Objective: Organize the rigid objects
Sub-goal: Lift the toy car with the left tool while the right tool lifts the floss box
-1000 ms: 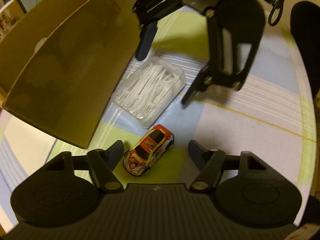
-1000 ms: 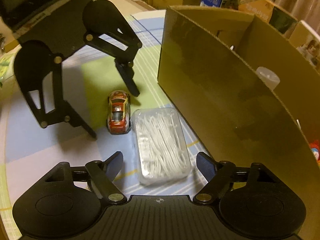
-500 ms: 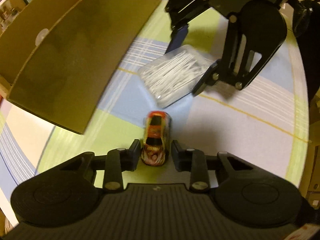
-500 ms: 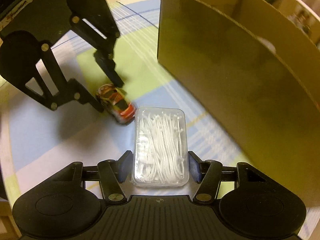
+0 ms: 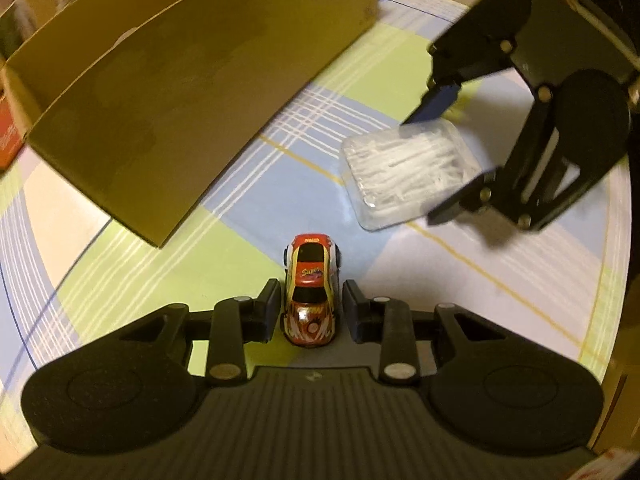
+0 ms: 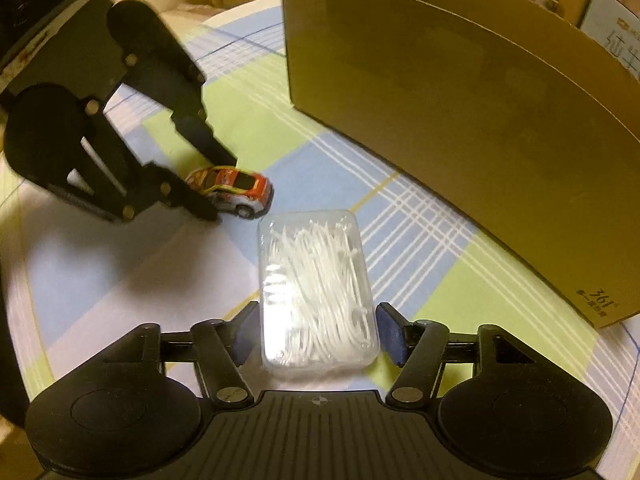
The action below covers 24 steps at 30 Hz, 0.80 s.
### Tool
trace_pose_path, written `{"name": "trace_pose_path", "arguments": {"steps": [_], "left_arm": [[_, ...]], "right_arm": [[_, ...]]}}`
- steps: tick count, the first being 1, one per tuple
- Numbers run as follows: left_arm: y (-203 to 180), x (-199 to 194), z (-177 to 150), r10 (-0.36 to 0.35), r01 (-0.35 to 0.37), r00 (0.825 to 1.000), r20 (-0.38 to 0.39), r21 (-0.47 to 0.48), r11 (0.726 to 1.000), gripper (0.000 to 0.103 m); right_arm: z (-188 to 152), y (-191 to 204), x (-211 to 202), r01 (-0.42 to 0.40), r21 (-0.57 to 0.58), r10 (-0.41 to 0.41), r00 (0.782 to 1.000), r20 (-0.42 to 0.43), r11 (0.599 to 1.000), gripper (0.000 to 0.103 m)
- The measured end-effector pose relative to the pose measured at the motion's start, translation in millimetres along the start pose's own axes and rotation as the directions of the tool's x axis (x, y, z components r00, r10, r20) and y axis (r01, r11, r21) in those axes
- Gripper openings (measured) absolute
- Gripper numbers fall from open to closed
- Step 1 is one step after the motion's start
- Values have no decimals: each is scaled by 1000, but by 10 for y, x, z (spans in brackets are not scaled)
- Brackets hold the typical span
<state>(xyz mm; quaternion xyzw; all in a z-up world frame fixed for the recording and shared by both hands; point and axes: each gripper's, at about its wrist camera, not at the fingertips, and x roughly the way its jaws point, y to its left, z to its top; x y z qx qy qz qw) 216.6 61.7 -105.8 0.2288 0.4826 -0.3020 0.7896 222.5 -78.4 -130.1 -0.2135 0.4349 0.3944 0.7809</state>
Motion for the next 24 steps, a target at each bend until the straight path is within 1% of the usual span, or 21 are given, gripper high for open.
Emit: {"name": "trace_pose_path", "arguments": {"steps": [2, 3, 4, 7, 11, 16, 19, 24], "left_arm": [[-5, -9, 3, 6, -6, 1000, 0, -25, 1000, 28], [-15, -12, 5, 8, -8, 1000, -2, -36, 999, 26], [-25, -11, 8, 14, -14, 1000, -4, -50, 999, 26], [-40, -2, 4, 29, -30, 999, -12, -90, 995, 25], [-72, -100, -16, 47, -47, 999, -5, -160, 986, 25], [-140, -313, 17, 88, -78, 996, 33, -249, 965, 25], [-202, -492, 43, 109, -81, 991, 75, -309, 948, 25], [-356, -774, 62, 151, -92, 980, 133, -375, 922, 25]], "right_arm": [[-28, -30, -43, -2, 36, 2, 1000, 11, 999, 60], [-23, -27, -37, 4, 41, -5, 1000, 14, 999, 60], [-19, -16, -31, 10, 43, -11, 1000, 14, 999, 60], [-56, -18, -76, 21, 78, -23, 999, 23, 997, 57], [-141, 41, -162, 67, 134, -73, 997, 39, 989, 56], [-239, 89, -368, 99, 231, -121, 989, 84, 968, 54], [-314, 118, -537, 102, 296, -140, 984, 110, 950, 54], [-445, 158, -831, 113, 378, -180, 973, 147, 919, 54]]}}
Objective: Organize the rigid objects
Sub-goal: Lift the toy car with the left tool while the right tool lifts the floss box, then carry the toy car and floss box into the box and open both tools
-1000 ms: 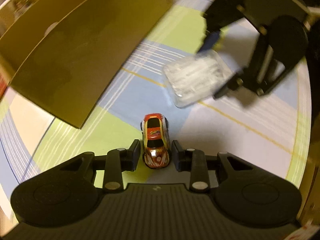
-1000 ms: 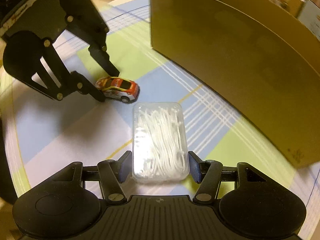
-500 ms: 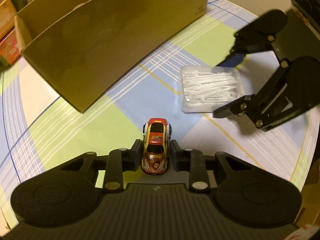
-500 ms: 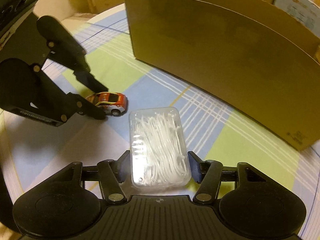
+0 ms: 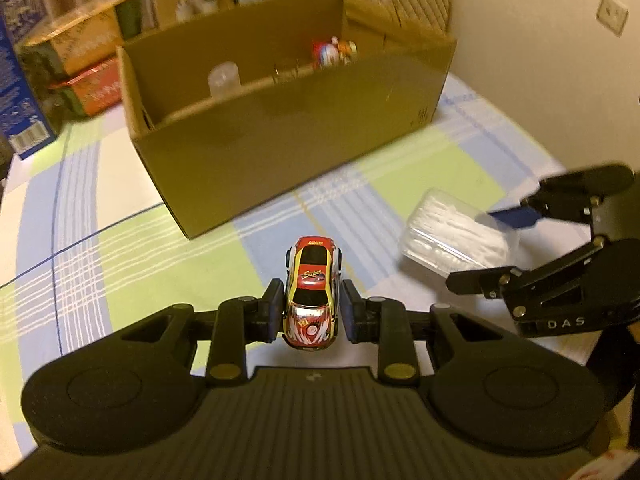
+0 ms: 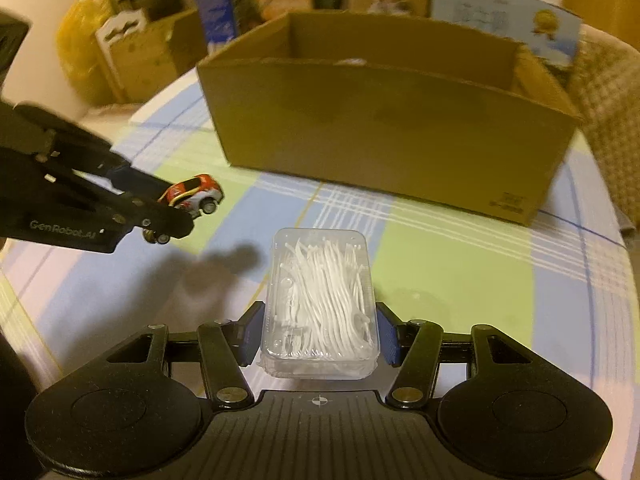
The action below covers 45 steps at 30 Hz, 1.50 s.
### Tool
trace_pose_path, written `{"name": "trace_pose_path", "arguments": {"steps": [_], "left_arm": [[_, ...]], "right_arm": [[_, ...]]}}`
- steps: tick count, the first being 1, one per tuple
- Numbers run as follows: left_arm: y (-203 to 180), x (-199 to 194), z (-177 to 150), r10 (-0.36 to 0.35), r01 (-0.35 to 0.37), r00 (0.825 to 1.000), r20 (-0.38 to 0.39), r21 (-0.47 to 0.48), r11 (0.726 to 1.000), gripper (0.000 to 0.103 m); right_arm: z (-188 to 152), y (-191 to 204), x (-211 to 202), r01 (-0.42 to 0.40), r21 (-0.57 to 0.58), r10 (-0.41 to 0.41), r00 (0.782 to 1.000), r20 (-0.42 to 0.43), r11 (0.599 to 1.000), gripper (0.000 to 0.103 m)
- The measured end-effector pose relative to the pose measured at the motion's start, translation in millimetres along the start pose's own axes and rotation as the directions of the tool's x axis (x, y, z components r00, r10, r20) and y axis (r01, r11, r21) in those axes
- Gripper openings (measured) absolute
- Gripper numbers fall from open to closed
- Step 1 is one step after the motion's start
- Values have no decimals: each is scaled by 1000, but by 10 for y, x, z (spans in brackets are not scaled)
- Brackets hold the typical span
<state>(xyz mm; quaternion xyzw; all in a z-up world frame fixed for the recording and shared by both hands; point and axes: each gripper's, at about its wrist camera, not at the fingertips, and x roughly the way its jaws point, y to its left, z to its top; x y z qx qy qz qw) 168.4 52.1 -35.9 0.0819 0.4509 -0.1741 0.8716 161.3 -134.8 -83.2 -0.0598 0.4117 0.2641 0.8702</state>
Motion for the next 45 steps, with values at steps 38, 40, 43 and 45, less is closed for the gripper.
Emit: {"name": "trace_pose_path", "arguments": {"steps": [38, 40, 43, 45], "left_arm": [[-329, -867, 213, 118, -74, 979, 167, -252, 965, 25], [-313, -868, 285, 119, -75, 978, 172, -245, 967, 25], [-276, -853, 409, 122, -78, 977, 176, -239, 968, 25], [-252, -827, 482, 127, -83, 976, 177, -234, 969, 25]], "right_arm": [[307, -148, -1321, 87, 139, -118, 967, 228, 986, 54], [362, -172, -1318, 90, 133, -120, 966, 231, 987, 54], [465, -220, -1308, 93, 123, -120, 964, 237, 988, 54], [561, -261, -1288, 100, 114, -125, 963, 238, 988, 54]]}}
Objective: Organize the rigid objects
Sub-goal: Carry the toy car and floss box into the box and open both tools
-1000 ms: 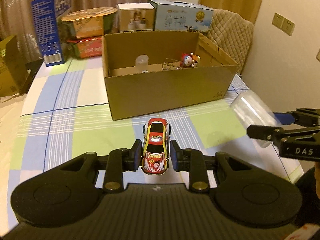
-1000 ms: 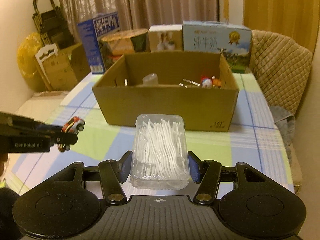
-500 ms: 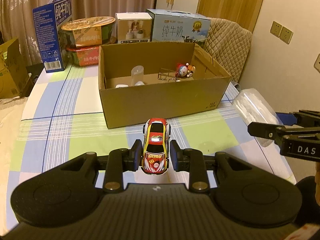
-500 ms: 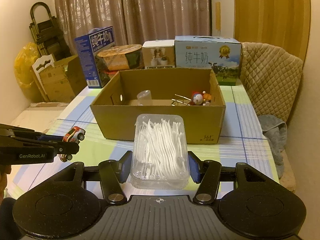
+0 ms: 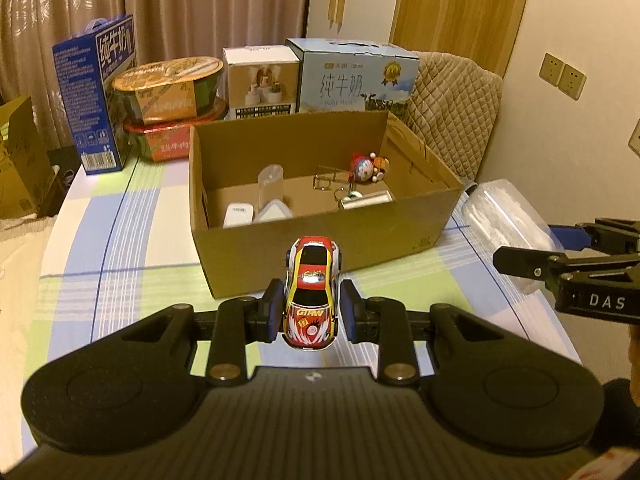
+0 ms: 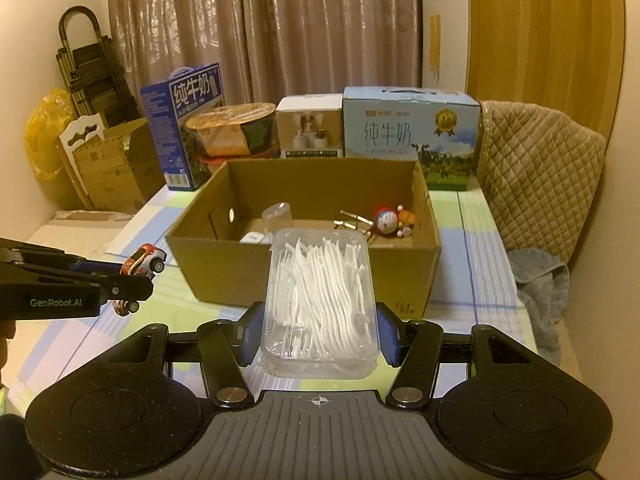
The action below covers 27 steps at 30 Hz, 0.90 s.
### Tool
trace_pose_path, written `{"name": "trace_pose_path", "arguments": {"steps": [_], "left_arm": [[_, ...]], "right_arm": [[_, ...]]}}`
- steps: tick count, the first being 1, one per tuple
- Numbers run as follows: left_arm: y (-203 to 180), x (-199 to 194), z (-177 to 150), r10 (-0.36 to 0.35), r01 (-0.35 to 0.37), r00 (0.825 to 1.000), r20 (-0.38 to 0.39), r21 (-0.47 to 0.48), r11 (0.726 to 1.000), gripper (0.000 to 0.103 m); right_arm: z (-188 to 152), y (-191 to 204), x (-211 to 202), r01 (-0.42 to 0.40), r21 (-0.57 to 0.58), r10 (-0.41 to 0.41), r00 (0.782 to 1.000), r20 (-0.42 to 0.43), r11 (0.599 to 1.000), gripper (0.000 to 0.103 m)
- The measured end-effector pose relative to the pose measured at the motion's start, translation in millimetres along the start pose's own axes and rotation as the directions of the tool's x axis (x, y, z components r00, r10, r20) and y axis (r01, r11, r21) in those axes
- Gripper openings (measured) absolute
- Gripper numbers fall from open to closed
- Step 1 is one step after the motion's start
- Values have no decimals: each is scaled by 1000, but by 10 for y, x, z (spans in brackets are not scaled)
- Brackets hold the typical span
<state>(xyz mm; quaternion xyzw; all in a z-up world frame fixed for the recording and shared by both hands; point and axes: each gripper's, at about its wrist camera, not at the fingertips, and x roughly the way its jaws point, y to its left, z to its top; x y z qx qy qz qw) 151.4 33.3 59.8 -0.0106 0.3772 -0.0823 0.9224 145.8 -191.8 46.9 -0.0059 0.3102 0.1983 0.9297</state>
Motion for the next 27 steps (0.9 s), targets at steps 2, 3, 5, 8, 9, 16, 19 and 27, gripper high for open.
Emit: {"name": "trace_pose_path", "arguments": {"steps": [2, 3, 5, 8, 9, 16, 19, 27], "left_arm": [[11, 47, 64, -2, 2, 1000, -2, 3, 1000, 25], [18, 72, 95, -3, 3, 1000, -4, 4, 1000, 25], [31, 129, 158, -2, 2, 1000, -8, 11, 1000, 25], [44, 210, 256, -1, 1, 1000, -12, 21, 1000, 25], [50, 234, 291, -1, 1, 1000, -11, 22, 1000, 25], [112, 458, 535, -3, 4, 1000, -15, 34, 999, 25], [153, 575, 627, 0, 0, 1000, -20, 38, 999, 25], [316, 889, 869, 25, -24, 999, -33, 47, 999, 25]], "right_arm": [[89, -38, 44, 1, -8, -1, 1000, 1, 1000, 54], [127, -52, 63, 2, -12, -2, 1000, 2, 1000, 54], [215, -83, 111, 2, -20, -2, 1000, 4, 1000, 54], [337, -121, 203, 3, -27, -3, 1000, 3, 1000, 54], [366, -133, 233, 3, -28, -3, 1000, 2, 1000, 54], [608, -219, 520, -1, -31, 1, 1000, -12, 1000, 54], [694, -241, 649, -4, -26, 4, 1000, -21, 1000, 54], [898, -346, 1021, 3, 2, -3, 999, -51, 1000, 54]]}}
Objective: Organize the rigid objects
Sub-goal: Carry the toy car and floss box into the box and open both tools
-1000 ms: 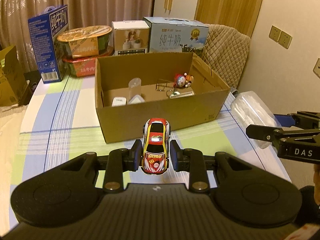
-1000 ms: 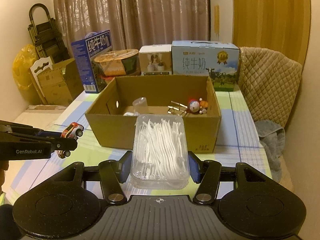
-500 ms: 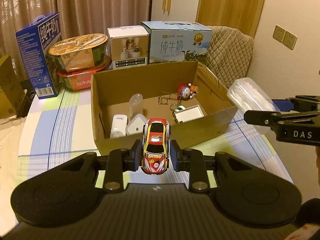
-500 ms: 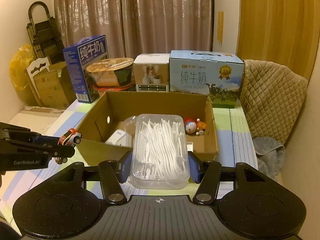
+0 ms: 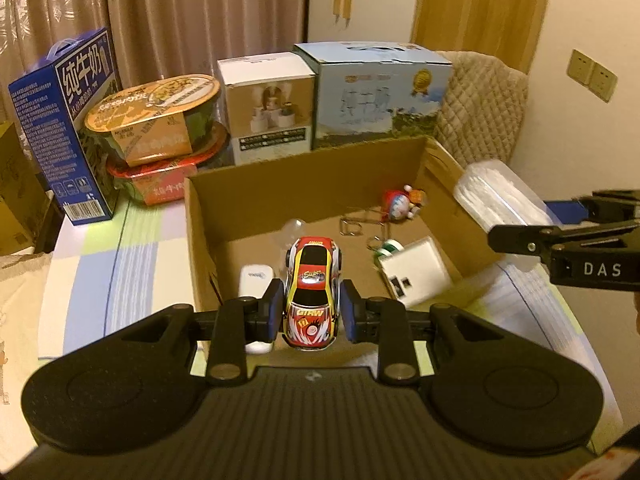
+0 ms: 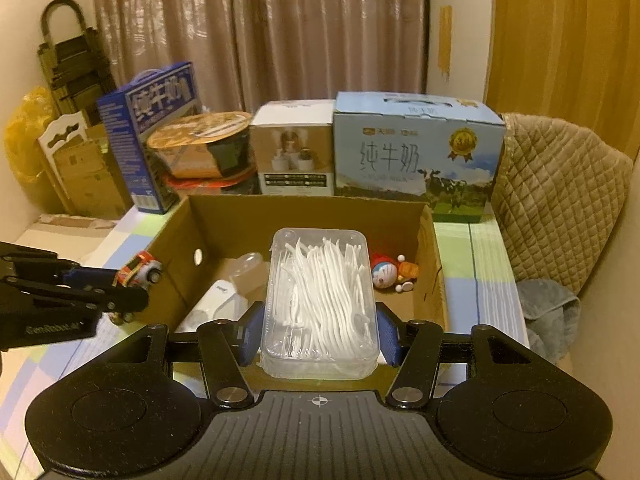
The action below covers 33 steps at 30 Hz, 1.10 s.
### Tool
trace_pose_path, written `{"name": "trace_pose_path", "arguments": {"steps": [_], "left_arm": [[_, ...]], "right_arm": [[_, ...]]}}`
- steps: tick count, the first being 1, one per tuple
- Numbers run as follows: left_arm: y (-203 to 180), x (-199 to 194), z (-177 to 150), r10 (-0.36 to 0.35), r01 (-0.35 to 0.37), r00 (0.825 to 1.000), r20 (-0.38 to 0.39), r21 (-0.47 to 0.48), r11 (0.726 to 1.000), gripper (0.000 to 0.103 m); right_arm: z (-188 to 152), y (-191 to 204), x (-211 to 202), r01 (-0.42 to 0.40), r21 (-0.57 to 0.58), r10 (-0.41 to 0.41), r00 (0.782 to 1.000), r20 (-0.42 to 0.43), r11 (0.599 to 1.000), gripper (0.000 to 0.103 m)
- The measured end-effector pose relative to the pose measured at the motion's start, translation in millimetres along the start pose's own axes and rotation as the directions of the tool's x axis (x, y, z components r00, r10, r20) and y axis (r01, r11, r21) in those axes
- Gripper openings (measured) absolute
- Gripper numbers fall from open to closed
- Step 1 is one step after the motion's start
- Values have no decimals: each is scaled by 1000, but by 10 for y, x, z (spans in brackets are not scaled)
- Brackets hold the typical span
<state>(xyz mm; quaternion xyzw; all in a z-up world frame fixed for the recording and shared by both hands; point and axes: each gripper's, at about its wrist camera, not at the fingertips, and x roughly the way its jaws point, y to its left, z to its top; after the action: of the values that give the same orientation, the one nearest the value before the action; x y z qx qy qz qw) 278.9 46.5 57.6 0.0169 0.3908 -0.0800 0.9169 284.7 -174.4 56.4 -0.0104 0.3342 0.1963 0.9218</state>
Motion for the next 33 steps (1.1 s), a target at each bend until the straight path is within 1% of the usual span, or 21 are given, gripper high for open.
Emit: {"name": "trace_pose_path", "arguments": {"steps": [5, 9, 17, 19, 20, 21, 23, 33], "left_arm": [[149, 194, 140, 28, -28, 999, -15, 5, 1000, 25], [202, 347, 168, 35, -35, 999, -32, 6, 999, 25], [206, 558, 116, 33, -33, 998, -53, 3, 999, 25], [202, 604, 105, 39, -39, 998, -44, 1, 999, 25], [197, 618, 104, 36, -36, 999, -32, -1, 999, 26], [197, 640, 98, 33, -33, 999, -26, -4, 999, 35], [208, 672, 96, 36, -36, 999, -32, -16, 999, 40], [195, 567, 56, 40, -41, 999, -37, -11, 999, 41]], "right_arm": [[131, -111, 216, 9, 33, -9, 1000, -20, 999, 54], [197, -159, 363, 16, 47, -14, 999, -33, 999, 54], [132, -183, 541, 10, 63, -6, 998, -64, 998, 54], [114, -187, 563, 11, 69, -6, 998, -70, 998, 54], [108, -188, 568, 12, 71, -7, 997, -71, 997, 54], [104, -191, 570, 11, 73, -6, 997, -71, 997, 54], [102, -192, 570, 7, 79, -1, 997, -72, 997, 54], [105, -209, 516, 11, 88, -6, 998, -60, 996, 54]]}}
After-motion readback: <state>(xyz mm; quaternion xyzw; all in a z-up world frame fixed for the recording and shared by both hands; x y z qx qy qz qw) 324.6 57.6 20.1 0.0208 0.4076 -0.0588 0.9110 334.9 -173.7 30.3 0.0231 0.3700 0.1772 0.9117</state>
